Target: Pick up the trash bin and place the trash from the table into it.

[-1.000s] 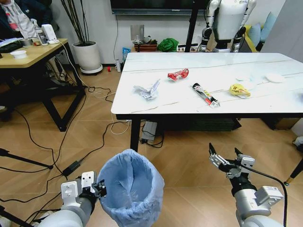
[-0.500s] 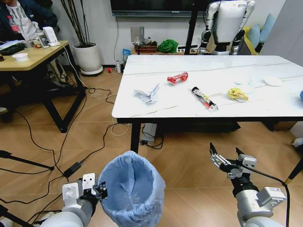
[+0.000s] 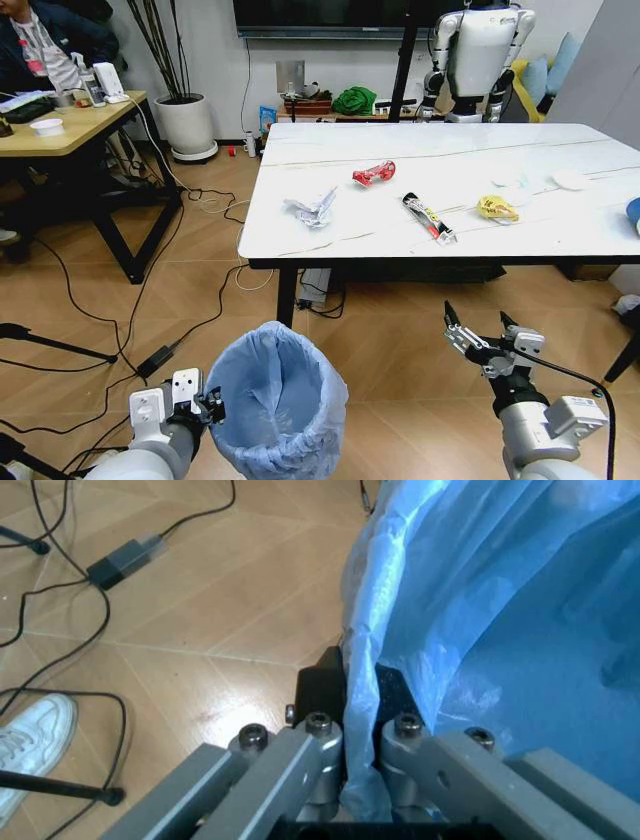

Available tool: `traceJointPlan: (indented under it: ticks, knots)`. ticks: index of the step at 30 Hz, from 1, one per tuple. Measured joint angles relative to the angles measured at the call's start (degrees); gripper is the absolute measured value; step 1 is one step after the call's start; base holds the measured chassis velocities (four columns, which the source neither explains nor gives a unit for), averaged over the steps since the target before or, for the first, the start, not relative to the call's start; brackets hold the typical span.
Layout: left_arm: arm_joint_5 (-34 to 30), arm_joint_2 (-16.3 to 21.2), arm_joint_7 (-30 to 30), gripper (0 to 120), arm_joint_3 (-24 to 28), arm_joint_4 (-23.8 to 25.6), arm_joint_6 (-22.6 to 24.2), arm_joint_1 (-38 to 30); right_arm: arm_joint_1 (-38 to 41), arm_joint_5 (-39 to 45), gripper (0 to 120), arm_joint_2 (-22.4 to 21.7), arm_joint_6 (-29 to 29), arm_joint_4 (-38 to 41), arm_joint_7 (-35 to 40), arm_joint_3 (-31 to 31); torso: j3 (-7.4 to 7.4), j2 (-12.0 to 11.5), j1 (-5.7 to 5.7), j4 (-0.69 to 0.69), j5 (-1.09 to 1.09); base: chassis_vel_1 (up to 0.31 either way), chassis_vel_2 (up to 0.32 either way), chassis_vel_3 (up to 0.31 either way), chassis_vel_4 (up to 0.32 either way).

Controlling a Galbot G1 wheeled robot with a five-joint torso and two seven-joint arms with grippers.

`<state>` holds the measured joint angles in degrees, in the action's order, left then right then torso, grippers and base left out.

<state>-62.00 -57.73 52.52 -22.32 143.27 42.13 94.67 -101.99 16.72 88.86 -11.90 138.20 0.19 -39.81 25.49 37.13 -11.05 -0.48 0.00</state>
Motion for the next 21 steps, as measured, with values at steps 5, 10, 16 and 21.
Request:
traceJointPlan:
  ticks: [5,10,16,21]
  knots:
    - [-0.3,0.1,0.0,0,0.0,0.0,0.0,-0.2,0.1,-0.1,100,0.1,0.0,0.0,0.0,0.0,0.71,1.3,-0.6,0.0,0.0,0.0,0.0,0.0,0.0]
    - [-0.5,0.1,0.0,0,0.0,0.0,0.0,-0.3,0.1,-0.1,100,0.1,0.0,0.0,0.0,0.0,1.58,2.8,-1.19,0.0,0.0,0.0,0.0,0.0,0.0]
    - [-0.5,0.2,0.0,0,0.0,0.0,0.0,-0.4,0.1,-0.1,100,0.0,0.0,-0.1,0.1,-0.1,2.56,4.4,-1.82,0.0,0.0,0.0,0.0,0.0,0.0]
    - [-0.5,0.2,0.0,0,-0.1,0.0,0.0,-0.3,0.3,0.0,100,0.0,0.0,-0.1,0.1,0.0,3.3,5.7,-2.37,0.0,0.0,0.0,0.0,0.0,0.0]
